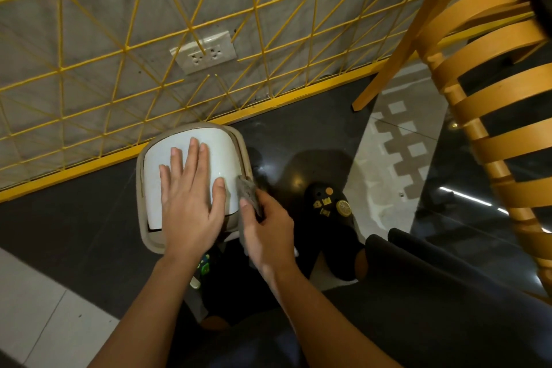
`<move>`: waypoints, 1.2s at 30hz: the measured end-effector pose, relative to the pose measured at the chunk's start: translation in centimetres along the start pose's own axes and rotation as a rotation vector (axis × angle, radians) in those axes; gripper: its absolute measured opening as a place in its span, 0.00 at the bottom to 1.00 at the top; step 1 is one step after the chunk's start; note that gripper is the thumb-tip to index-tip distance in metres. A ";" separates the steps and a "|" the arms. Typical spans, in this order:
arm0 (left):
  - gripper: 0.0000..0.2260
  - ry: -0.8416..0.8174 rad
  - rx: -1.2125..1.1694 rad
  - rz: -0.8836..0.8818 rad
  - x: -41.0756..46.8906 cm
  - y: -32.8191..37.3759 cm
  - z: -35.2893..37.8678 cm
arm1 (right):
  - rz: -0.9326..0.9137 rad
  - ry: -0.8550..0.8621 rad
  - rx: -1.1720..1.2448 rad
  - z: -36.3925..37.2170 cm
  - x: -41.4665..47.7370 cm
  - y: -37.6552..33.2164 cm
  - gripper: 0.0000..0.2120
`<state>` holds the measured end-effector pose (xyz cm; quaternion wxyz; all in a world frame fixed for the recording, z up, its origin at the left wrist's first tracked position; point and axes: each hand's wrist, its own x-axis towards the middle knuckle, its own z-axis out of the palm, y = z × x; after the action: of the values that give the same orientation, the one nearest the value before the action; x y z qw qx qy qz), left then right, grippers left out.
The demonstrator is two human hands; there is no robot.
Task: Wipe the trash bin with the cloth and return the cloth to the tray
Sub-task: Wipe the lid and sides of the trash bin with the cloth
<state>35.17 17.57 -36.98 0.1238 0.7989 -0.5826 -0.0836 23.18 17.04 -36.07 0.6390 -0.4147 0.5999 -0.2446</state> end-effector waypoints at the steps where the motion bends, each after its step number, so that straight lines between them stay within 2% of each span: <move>1: 0.28 -0.003 0.003 0.005 0.0 0.0 0.1 | -0.038 0.004 -0.039 0.3 0.0 -0.2 0.14; 8: 0.27 0.021 -0.005 0.017 0.1 -0.1 0.4 | -0.151 -0.043 -0.328 1.3 5.0 -3.4 0.18; 14: 0.27 0.045 -0.012 -0.006 0.3 -0.2 0.5 | -0.124 -0.118 -0.346 0.2 4.1 -2.6 0.18; 19: 0.27 0.055 -0.003 -0.003 0.2 -0.3 0.6 | -0.196 -0.116 -0.311 -0.2 0.4 -0.2 0.20; 23: 0.26 0.067 -0.006 0.005 0.2 -0.3 0.7 | -0.228 -0.132 -0.371 0.3 3.4 -1.6 0.21; 31: 0.26 0.105 -0.040 -0.016 0.6 -0.4 0.9 | -0.137 -0.186 -0.493 1.6 11.1 -5.2 0.19; 36: 0.25 0.093 -0.033 -0.015 0.5 -0.6 1.0 | -0.199 -0.137 -0.539 2.9 12.7 -7.2 0.17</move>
<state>35.59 17.12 -38.07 0.1632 0.8043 -0.5686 -0.0567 29.36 3.55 -37.45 0.5178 -0.6418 0.5550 -0.1093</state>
